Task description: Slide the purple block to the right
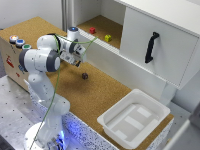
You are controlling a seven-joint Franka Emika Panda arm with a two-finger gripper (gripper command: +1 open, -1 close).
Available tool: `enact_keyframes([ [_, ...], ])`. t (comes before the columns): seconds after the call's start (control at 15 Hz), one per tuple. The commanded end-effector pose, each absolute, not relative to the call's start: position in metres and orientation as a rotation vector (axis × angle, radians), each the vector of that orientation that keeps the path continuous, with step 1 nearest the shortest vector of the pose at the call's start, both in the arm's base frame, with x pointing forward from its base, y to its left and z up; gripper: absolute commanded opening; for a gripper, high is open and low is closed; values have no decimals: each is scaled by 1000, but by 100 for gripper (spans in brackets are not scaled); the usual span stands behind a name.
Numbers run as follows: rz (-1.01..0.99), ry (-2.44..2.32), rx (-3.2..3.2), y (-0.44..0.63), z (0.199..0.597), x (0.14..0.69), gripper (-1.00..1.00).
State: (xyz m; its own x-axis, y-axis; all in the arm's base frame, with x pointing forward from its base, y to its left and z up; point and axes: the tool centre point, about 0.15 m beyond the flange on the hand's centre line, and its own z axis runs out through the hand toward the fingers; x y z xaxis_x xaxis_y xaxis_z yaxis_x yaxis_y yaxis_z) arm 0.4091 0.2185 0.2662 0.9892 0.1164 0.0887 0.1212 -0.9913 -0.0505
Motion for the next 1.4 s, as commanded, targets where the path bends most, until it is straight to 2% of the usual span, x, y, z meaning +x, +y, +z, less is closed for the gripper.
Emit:
enact_keyframes([
  [0.0,-95,-141,-3146,216,238,422,-100],
  [0.73,-39,49,-3181,138,218,422,-100],
  [1.33,-46,68,-3193,93,225,432,-100],
])
